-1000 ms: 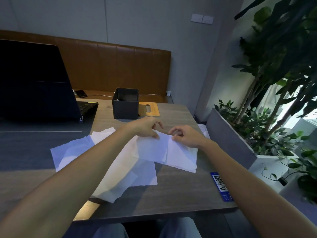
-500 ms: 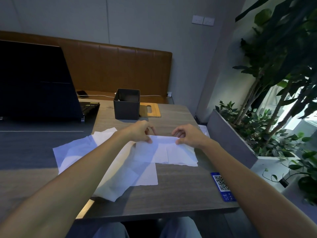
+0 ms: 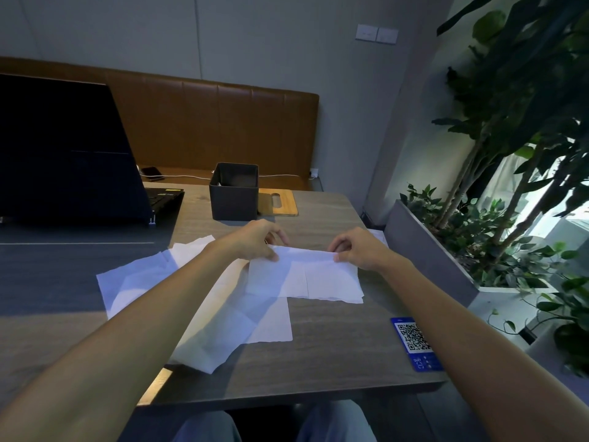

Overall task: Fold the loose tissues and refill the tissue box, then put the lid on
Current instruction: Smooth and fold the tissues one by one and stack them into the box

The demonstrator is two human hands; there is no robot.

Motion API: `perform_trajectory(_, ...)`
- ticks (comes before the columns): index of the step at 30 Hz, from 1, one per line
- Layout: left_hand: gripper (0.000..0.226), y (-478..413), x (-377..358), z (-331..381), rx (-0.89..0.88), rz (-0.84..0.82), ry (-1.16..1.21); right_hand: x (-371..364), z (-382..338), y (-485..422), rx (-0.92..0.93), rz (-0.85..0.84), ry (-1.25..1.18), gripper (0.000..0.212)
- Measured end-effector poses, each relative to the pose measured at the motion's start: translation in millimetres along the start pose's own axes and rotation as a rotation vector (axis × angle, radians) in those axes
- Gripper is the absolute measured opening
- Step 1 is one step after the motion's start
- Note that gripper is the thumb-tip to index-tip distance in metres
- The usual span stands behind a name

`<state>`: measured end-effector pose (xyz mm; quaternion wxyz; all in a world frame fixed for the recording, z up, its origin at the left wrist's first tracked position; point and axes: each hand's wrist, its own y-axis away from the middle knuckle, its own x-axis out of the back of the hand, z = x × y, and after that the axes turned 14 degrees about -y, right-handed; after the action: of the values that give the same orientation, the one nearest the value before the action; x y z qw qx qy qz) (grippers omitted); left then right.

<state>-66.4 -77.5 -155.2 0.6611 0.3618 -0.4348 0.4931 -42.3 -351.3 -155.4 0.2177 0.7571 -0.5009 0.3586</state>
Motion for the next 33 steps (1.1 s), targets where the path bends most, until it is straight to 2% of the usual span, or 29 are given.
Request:
perform_trajectory(5, 0.032, 2, 1, -3, 0.021, 0.023, 0.013, 6, 5, 3, -0.03, -0.034, 0.079, 0.024)
perform_trajectory(12, 0.026, 7, 6, -6, 0.087, 0.019, 0.035, 13, 7, 9, -0.065, 0.073, 0.01, 0.019)
perform_trajectory(17, 0.023, 10, 8, -7, 0.105, 0.03, 0.058, 18, 8, 11, -0.101, 0.084, 0.001, 0.016)
perform_trajectory(24, 0.031, 12, 3, -3, 0.128, 0.048, 0.002, 17, 21, 6, -0.129, 0.109, 0.033, 0.018)
perform_trajectory(28, 0.038, 16, -11, 12, -0.023, 0.236, -0.388, 12, 25, 4, -0.146, 0.143, 0.01, 0.015)
perform_trajectory(31, 0.036, 20, -31, 34, -0.156, 0.29, -0.396, 7, 23, 4, -0.15, 0.173, -0.004, 0.014)
perform_trajectory(33, 0.044, 19, -44, 44, -0.19, 0.22, -0.378, 7, 21, 4, -0.156, 0.199, -0.001, 0.015)
